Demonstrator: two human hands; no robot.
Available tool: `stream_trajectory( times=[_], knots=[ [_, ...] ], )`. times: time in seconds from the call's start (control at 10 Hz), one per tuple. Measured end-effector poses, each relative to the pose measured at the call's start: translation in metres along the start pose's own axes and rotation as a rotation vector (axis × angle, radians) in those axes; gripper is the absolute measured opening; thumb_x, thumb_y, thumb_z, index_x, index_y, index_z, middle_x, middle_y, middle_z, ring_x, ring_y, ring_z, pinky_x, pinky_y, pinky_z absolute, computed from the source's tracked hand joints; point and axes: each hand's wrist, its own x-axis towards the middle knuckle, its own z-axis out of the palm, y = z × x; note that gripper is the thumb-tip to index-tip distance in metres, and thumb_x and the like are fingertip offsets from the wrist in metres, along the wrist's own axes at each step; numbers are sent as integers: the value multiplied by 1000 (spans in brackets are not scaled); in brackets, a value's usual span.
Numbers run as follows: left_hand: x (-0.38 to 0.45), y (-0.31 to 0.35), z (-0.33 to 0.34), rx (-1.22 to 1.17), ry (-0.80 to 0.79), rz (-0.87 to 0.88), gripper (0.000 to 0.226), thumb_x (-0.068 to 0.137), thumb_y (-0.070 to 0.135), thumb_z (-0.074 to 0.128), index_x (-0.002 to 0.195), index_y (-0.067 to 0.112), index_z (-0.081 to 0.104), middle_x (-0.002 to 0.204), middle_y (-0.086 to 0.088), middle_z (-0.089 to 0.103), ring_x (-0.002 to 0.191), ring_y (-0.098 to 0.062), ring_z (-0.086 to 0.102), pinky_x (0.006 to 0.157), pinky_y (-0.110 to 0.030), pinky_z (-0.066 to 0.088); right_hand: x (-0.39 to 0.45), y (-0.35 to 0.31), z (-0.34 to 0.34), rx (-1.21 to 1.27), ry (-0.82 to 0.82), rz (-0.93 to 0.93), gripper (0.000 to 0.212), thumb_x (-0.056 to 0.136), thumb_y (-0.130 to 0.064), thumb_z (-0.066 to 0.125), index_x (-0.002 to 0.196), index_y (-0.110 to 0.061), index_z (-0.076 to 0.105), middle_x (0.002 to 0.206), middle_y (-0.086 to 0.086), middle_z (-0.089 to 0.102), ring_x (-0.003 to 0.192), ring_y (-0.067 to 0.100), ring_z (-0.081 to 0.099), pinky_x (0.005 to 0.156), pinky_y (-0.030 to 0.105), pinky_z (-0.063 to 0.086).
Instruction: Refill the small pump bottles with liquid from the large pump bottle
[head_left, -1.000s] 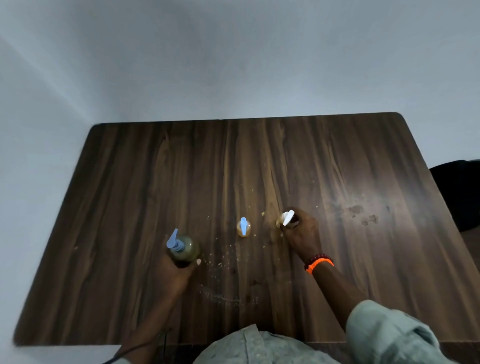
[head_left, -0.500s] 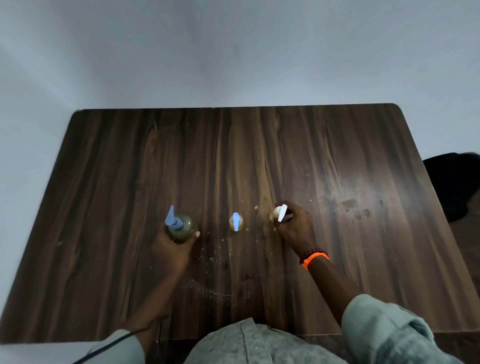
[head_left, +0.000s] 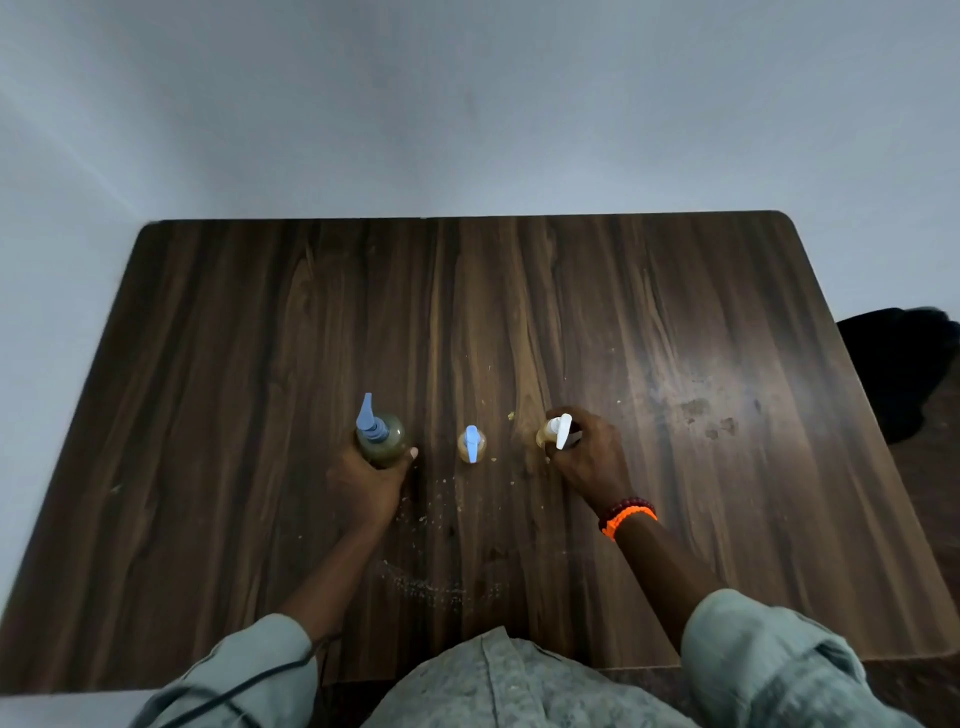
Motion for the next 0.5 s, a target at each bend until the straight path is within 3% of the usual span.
stream_trajectory(
  times=[0.1,0.2,0.3,0.4,0.5],
  knots=[
    [-1,-1,1,-19,-8,15,57,71,26,96,117,9,68,108,-5,75,98,-23,71,82,-30,50,2,2,1,7,-12,18,26,77,1,78,87,-22,74,81,-5,70,78,12,68,66,2,44],
    [-3,-2,-2,-44,-35,35,58,72,24,95,121,11,65,106,4,68,98,-18,67,82,-27,47,-3,1,0,-21,-54,40,29,83,1,77,111,-7,73,94,0,69,97,28,71,83,14,48],
    [-5,-5,-3,-111,-111,34,70,71,16,96,130,7,60,117,2,64,105,-14,61,87,-20,46,-15,9,1,-118,-141,128,65,88,-6,76,147,1,48,138,18,63,133,39,58,112,35,44],
    [-3,-7,-5,-125,-200,21,80,70,12,96,138,4,55,130,-4,63,117,-19,60,102,-31,49,-29,22,-6,-183,-213,261,95,89,-13,79,163,-1,20,165,19,36,152,38,37,124,47,36],
    [-8,-9,-24,-9,-343,-14,76,78,2,86,145,3,49,140,-13,61,129,-29,60,110,-44,49,-50,32,-24,-313,-189,323,103,89,-12,79,165,-3,10,169,22,26,155,38,30,125,48,33]
  ],
)
